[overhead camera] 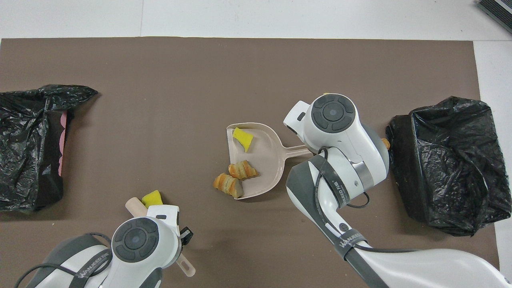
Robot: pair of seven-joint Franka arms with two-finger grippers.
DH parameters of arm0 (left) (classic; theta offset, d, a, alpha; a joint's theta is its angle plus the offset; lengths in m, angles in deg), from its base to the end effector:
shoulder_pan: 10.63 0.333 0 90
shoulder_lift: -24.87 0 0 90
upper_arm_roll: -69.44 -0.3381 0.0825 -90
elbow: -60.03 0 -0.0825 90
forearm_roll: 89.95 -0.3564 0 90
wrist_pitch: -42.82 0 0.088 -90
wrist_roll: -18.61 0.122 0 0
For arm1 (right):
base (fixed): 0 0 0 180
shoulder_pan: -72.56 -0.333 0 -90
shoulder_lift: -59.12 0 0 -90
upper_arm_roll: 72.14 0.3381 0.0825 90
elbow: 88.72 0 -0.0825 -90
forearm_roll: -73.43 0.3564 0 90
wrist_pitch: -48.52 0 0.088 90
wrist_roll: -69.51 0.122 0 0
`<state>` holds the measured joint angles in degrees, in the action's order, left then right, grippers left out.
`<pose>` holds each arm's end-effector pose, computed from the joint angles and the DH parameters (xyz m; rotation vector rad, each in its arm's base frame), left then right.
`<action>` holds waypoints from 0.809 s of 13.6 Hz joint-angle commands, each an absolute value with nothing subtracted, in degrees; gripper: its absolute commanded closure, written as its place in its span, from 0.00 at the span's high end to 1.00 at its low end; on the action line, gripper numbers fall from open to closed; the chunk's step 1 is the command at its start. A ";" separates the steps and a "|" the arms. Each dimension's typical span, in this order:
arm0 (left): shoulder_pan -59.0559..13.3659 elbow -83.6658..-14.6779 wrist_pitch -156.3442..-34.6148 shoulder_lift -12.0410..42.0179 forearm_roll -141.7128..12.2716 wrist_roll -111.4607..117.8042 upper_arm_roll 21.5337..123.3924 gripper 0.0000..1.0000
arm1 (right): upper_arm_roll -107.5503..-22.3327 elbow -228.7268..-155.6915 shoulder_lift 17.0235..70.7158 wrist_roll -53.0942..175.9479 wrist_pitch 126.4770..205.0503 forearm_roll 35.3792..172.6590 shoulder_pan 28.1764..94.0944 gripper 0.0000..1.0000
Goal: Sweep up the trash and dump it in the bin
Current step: 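Sweep the remaining pieces into the dustpan with the left gripper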
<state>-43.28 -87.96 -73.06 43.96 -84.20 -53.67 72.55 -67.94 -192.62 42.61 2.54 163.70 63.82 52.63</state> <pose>0.2841 -0.2131 0.3812 -2.8055 -1.0186 0.2818 0.5550 0.2318 0.3960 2.0508 2.2565 -0.1987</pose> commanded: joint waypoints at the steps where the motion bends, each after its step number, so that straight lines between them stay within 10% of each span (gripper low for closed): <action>1: -43.32 -87.37 -81.78 41.41 -84.23 -53.11 72.51 0.00 | -67.48 -194.54 43.83 -0.01 164.88 65.17 53.05 0.00; 11: -48.67 -74.37 -96.29 26.46 -80.03 -39.24 72.95 0.00 | -67.57 -194.37 43.74 0.17 164.88 65.17 53.05 0.00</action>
